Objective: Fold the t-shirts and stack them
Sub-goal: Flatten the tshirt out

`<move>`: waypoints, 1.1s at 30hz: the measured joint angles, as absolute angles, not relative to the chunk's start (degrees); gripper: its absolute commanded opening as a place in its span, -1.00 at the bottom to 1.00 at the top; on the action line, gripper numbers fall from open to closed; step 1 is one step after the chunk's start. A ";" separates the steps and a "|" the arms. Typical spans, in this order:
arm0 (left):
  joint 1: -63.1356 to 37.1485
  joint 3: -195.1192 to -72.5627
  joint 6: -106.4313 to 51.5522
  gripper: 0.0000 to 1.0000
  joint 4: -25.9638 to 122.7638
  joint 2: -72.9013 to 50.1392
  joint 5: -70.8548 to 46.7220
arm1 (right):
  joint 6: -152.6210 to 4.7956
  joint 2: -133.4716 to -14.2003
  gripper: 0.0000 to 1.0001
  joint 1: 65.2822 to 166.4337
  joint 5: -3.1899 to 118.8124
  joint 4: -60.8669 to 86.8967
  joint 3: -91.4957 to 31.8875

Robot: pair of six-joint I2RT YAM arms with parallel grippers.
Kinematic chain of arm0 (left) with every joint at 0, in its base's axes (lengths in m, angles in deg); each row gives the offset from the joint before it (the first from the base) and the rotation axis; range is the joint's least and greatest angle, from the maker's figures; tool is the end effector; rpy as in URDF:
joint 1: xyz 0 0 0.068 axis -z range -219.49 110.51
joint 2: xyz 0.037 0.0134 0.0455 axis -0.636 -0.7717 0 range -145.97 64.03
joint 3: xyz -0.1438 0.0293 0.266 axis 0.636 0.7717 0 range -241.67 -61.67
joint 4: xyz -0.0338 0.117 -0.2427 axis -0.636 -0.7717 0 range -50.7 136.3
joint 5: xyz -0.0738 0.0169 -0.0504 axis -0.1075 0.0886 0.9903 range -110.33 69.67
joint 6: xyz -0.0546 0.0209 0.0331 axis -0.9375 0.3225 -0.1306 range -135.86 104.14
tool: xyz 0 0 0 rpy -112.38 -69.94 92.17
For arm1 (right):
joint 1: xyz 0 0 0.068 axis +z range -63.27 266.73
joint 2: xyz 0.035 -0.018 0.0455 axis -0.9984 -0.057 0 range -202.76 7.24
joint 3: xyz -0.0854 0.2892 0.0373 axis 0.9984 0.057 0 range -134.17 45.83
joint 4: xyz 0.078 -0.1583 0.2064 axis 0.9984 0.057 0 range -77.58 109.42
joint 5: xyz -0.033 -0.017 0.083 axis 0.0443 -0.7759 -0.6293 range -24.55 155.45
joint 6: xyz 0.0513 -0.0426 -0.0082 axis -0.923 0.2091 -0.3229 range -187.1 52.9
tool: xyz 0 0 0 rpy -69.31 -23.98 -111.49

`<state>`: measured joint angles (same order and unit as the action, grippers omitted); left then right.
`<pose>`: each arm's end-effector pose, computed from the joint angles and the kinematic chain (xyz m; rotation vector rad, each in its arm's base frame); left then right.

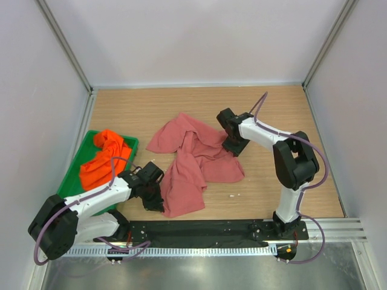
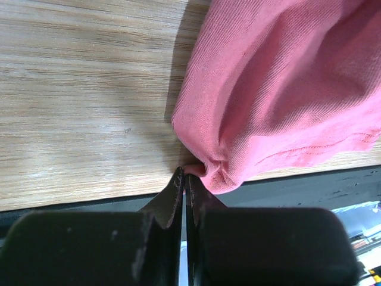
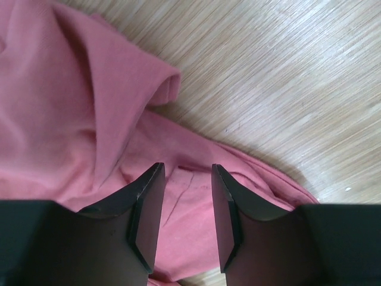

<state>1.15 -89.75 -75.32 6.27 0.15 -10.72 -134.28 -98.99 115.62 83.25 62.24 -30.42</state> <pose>0.1181 -0.1132 0.1552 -0.4713 3.0406 -0.4595 0.3374 0.1676 0.1987 0.9521 2.6238 -0.1070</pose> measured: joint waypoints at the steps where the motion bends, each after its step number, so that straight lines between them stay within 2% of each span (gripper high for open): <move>1: 1.15 -89.75 -75.28 -1.00 6.29 0.15 -10.72 | -134.89 -99.43 -0.15 115.29 83.06 62.16 -30.42; 7: 1.15 -89.75 -74.82 -1.00 6.29 0.15 -10.72 | -137.62 -100.91 -0.20 114.39 81.29 61.87 -30.42; 11: 1.15 -89.75 -74.01 -1.00 6.29 0.15 -10.74 | -138.89 -101.33 -0.32 114.39 79.82 61.54 -30.42; 19: 1.15 -89.75 -73.31 -1.00 6.27 0.13 -10.90 | -141.23 -101.18 -0.35 114.37 76.63 60.43 -28.21; 29: 1.15 -90.16 -72.20 -1.00 6.24 -1.29 -10.90 | -139.74 -94.25 -0.52 114.92 73.11 59.55 -21.72; 33: 1.15 -90.71 -72.09 -1.00 6.24 -1.80 -10.90 | -135.85 -89.88 -0.87 116.36 69.73 58.05 -16.91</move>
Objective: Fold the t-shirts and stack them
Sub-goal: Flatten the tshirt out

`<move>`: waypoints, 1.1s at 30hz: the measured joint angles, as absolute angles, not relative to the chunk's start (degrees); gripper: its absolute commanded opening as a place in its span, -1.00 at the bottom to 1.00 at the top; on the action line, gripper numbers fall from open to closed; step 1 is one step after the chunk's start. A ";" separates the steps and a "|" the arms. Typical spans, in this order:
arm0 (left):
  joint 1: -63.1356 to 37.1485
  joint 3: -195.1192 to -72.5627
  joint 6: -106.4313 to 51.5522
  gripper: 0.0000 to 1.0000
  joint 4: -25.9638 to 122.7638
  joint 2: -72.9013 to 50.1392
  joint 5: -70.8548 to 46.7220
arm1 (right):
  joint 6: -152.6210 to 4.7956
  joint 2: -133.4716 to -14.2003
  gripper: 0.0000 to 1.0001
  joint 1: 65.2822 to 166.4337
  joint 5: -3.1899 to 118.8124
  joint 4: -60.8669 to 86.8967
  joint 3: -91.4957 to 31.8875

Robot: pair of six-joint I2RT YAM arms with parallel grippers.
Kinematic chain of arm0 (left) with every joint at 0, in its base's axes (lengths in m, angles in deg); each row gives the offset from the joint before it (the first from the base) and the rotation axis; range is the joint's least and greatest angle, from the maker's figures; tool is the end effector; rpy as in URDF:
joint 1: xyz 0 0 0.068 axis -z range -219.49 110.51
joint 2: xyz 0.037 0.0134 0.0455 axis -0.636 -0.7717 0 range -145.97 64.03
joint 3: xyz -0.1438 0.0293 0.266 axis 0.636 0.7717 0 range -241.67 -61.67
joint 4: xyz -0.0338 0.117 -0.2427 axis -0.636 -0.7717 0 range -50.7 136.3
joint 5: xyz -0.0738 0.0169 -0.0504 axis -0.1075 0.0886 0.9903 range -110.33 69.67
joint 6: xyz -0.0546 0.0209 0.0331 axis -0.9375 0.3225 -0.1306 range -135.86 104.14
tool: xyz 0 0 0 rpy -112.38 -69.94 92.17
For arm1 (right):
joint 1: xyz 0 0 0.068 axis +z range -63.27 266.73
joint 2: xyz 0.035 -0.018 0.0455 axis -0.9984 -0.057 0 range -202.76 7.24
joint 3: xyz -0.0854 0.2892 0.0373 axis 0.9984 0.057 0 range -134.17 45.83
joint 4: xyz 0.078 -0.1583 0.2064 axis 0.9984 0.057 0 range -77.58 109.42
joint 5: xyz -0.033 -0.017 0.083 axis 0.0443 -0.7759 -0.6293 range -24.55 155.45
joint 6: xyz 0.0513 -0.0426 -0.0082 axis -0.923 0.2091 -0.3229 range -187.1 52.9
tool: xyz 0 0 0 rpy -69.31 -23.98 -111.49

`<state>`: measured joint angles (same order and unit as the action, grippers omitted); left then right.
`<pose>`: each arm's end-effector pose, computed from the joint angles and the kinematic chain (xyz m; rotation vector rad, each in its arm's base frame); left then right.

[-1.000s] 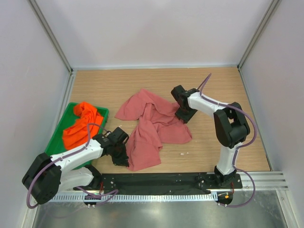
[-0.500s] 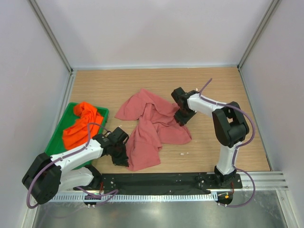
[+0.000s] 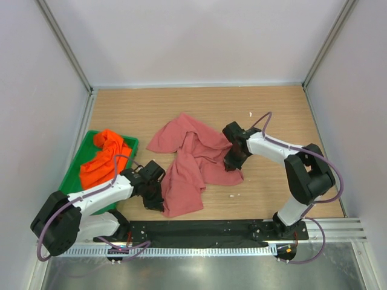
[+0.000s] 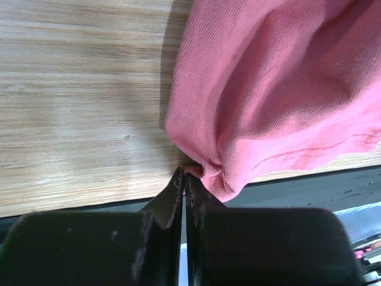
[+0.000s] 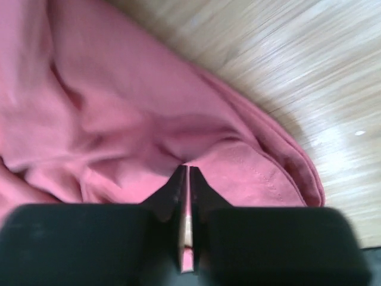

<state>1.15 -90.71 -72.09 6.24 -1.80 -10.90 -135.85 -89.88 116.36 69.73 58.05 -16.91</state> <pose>0.1221 -0.1164 0.1547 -0.3889 3.0571 -0.4346 0.2833 0.1567 0.1867 1.0030 2.7942 0.1239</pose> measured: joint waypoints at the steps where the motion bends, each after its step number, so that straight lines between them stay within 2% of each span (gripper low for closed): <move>1: 1.15 -90.88 -71.96 -1.00 6.24 -2.04 -10.90 | -134.36 -88.85 -0.91 116.66 68.33 56.80 -15.27; 5: 1.15 -92.02 -71.17 -1.00 6.22 -3.33 -10.90 | -127.57 -85.70 -0.88 117.34 63.19 54.53 -9.41; 9: 1.15 -93.13 -70.88 -1.00 6.22 -4.46 -10.90 | -119.22 -83.91 -0.11 117.01 64.20 54.29 -9.48; 12: 1.15 -93.55 -70.86 -1.00 6.24 -4.94 -10.90 | -110.76 -82.31 -0.08 116.42 63.63 52.25 -10.75; 18: 1.15 -93.70 -70.86 -1.00 6.24 -4.99 -10.90 | -94.39 -81.99 -0.20 115.16 61.94 46.24 -13.70; 24: 1.15 -93.70 -70.91 -1.00 6.27 -4.97 -10.85 | -79.90 -88.28 -0.21 113.89 58.36 43.86 -19.16; 28: 1.15 -93.70 -70.93 -1.00 6.33 -4.97 -10.70 | -73.75 -92.52 -0.16 113.23 54.88 42.00 -20.43; 33: 1.15 -93.70 -70.91 -1.00 6.33 -4.94 -10.68 | -68.18 -95.30 0.05 112.45 51.56 41.28 -21.17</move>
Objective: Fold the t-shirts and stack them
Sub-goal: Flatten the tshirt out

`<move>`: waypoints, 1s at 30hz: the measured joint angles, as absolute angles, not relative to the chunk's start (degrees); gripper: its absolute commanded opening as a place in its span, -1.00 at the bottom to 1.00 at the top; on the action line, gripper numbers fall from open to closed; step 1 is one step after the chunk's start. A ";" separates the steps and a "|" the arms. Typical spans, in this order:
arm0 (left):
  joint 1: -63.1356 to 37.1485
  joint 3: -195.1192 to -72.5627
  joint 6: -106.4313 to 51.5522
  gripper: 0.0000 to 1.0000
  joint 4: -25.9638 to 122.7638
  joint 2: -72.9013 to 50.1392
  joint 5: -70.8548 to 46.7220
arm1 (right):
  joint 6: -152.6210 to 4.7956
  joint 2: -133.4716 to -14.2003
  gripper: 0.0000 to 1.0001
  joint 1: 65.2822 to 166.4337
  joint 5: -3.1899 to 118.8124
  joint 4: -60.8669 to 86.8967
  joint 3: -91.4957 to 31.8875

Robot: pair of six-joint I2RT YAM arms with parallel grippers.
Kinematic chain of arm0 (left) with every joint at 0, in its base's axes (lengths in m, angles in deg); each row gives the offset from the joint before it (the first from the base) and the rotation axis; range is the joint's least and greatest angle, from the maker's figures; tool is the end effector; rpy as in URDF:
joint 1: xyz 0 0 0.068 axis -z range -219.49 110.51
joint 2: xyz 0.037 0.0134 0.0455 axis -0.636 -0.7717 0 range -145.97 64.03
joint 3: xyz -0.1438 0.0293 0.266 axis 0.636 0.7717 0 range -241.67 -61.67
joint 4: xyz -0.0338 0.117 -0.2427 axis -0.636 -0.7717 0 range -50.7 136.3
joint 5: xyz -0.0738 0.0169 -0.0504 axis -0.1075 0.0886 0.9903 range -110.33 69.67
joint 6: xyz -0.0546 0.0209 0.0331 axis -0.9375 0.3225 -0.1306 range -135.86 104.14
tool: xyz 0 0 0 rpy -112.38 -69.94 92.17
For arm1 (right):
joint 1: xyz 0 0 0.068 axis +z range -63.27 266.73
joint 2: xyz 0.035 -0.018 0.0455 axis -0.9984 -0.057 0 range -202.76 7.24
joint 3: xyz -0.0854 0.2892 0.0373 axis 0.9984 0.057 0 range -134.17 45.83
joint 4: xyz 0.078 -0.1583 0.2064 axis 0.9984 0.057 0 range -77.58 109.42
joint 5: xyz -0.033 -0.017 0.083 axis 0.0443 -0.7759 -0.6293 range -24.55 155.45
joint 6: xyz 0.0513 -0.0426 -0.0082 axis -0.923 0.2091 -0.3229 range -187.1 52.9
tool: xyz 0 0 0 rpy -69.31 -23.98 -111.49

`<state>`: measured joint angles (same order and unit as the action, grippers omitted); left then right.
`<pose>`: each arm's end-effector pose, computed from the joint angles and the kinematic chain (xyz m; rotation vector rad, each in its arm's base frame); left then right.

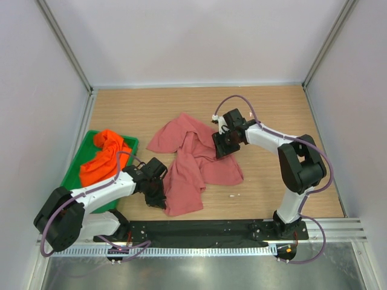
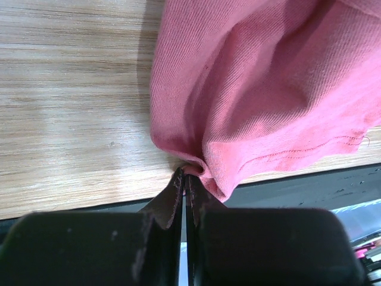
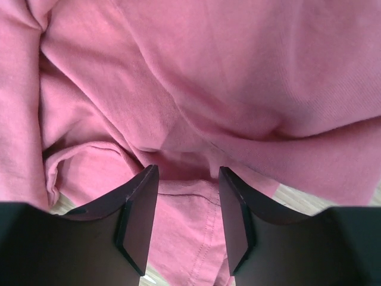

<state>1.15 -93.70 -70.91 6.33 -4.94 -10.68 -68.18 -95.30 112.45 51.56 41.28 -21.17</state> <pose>0.1330 -0.1261 0.1603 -0.3569 3.0613 -0.4370 0.3382 0.1773 0.1889 -0.6553 2.6467 0.4666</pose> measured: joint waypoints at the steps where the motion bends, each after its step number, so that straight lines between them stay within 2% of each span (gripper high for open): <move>1: 1.15 -93.70 -70.91 -1.00 6.31 -4.90 -10.68 | -67.28 -95.34 0.06 112.31 51.13 41.26 -21.17; 30: 1.15 -93.70 -69.40 -1.00 6.24 -5.25 -10.66 | -62.87 -94.73 -0.06 108.56 47.02 41.26 -17.72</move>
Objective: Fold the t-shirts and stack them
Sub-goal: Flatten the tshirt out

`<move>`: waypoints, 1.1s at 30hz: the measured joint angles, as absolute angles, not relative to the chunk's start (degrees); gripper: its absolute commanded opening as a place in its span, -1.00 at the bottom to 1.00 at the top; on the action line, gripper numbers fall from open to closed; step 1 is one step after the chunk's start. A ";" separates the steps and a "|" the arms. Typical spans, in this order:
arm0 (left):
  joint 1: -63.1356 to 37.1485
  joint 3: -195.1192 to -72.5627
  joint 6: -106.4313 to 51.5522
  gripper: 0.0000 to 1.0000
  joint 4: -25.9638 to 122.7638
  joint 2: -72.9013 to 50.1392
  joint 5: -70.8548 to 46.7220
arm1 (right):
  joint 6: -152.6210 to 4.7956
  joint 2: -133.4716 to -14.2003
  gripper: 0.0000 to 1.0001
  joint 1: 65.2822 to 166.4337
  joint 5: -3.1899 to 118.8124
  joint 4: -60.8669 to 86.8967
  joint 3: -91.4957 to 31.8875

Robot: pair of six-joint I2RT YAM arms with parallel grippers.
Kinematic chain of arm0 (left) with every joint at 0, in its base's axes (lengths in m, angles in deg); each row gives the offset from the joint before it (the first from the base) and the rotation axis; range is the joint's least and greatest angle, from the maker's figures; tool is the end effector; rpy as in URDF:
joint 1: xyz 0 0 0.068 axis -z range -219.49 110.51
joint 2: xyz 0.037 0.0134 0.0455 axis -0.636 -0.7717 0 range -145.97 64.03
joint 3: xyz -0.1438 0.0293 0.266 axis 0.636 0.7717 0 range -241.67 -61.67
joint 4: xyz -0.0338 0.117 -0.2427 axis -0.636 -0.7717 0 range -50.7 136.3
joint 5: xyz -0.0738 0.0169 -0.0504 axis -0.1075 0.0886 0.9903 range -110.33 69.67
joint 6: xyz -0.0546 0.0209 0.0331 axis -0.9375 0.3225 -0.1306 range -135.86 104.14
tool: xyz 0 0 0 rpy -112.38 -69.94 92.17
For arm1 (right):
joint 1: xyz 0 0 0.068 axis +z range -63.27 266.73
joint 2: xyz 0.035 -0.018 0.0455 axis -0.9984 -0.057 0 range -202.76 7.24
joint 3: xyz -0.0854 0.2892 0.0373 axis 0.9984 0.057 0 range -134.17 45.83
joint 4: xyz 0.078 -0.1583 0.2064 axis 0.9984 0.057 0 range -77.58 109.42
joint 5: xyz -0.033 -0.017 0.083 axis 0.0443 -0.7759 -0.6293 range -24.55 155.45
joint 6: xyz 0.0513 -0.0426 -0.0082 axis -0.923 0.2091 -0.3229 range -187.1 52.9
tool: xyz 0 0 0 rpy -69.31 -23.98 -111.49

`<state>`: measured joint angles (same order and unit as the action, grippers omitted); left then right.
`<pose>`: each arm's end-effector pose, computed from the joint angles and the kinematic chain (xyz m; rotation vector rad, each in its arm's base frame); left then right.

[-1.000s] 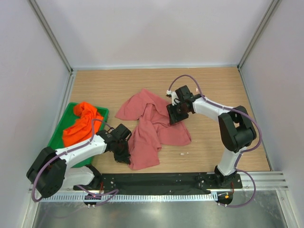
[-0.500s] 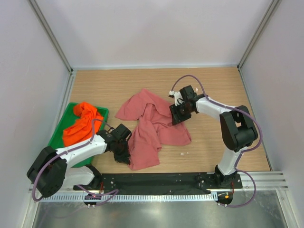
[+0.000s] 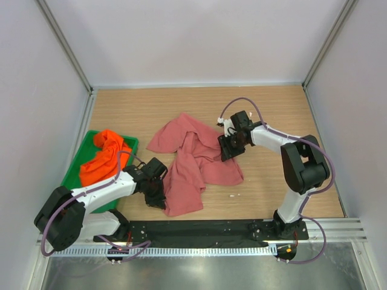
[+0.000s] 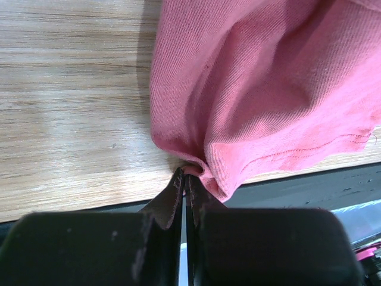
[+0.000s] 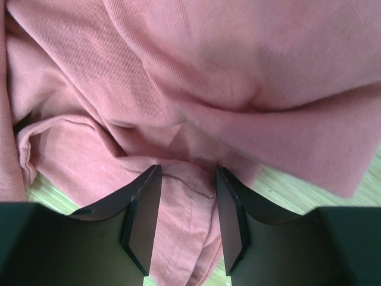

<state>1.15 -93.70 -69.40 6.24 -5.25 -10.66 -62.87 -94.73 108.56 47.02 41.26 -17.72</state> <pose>0.1330 -0.1261 0.1594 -0.3176 3.0681 -0.4291 0.3346 0.1524 0.1759 -0.7080 2.6611 0.5261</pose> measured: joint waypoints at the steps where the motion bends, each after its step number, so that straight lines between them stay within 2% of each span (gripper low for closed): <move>1: 1.15 -93.70 -69.40 -1.00 6.24 -5.25 -10.66 | -62.93 -94.44 -0.07 108.49 47.10 41.28 -17.52; 12: 1.15 -93.70 -69.40 -1.00 6.44 -5.80 -10.35 | -64.31 -89.09 -0.23 108.34 47.37 41.63 -14.29; 27: 1.13 -93.70 -70.08 -1.00 7.14 -5.88 -9.69 | -66.17 -92.46 -0.25 108.34 46.25 40.10 -13.81; 31: 1.13 -93.68 -70.75 -1.00 7.21 -5.86 -9.58 | -66.96 -92.65 -0.42 108.34 46.88 39.71 -13.85; 33: 1.13 -93.68 -70.95 -1.00 7.27 -5.82 -9.58 | -67.37 -92.65 -0.61 108.34 47.15 39.60 -13.85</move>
